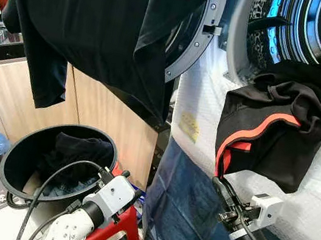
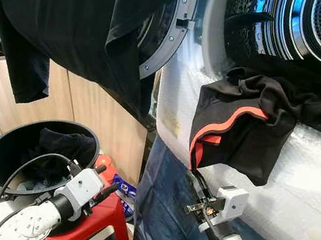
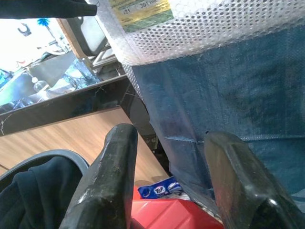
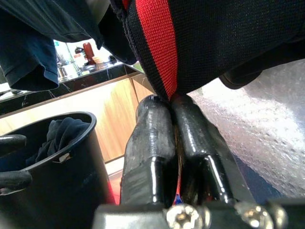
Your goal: Clothes washing
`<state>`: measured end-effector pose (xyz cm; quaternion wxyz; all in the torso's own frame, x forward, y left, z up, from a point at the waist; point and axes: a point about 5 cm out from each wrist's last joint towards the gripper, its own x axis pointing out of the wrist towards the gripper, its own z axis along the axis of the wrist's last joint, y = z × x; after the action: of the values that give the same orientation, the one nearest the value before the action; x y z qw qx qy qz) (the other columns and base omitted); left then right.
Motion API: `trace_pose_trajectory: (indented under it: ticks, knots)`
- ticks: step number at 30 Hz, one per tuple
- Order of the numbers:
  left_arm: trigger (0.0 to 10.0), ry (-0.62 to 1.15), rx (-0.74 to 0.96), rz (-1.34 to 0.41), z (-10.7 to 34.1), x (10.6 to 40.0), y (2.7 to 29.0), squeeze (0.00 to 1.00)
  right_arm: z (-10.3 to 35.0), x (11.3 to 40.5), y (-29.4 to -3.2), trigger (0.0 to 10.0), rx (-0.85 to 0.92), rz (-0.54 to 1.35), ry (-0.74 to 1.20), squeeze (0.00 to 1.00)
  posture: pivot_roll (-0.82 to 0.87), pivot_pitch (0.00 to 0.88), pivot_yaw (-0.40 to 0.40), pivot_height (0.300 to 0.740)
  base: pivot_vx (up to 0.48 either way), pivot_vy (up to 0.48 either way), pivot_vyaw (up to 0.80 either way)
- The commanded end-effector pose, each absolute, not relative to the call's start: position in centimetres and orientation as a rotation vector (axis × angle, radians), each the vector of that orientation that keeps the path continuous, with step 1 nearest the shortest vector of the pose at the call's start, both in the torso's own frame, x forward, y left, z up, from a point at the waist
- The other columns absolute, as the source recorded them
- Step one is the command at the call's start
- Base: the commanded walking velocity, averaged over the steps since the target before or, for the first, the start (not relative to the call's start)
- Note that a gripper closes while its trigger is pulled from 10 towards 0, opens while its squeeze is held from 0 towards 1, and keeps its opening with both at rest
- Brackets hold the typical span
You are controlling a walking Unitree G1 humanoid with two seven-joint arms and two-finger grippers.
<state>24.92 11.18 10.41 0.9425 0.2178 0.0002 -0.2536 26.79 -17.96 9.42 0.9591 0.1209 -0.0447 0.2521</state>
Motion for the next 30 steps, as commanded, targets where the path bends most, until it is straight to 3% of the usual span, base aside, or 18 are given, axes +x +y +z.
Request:
trace_pose_trajectory:
  ticks: [1,16,20,25,30]
  knots:
    - [10.0,0.001,0.453,-0.519,10.3,24.8,11.2,0.00,9.4,27.0,-18.0,10.0,0.247,0.500,-0.090,0.00,0.04,0.000,-0.021,0.740,0.000,0.000,0.00]
    - [10.0,-0.009,0.413,-0.519,10.5,24.6,10.8,0.00,14.3,28.4,-17.9,10.0,0.340,0.527,-0.224,0.00,0.04,0.000,-0.027,0.740,0.000,0.000,0.00]
    - [10.0,-0.015,0.396,-0.522,10.6,24.6,10.7,0.00,17.2,29.4,-19.1,10.0,0.328,0.525,-0.281,0.00,0.03,0.000,-0.026,0.740,0.000,0.000,0.00]
    - [10.0,-0.017,0.388,-0.521,10.7,24.6,10.6,0.00,25.1,31.5,-23.0,10.0,0.274,0.538,-0.400,0.00,0.02,0.000,-0.029,0.740,0.000,0.000,0.00]
    - [10.0,-0.013,0.375,-0.523,10.6,24.4,10.3,0.00,30.1,31.5,-24.6,10.0,0.139,0.683,-0.468,0.00,0.02,0.000,-0.039,0.740,0.000,0.000,0.00]
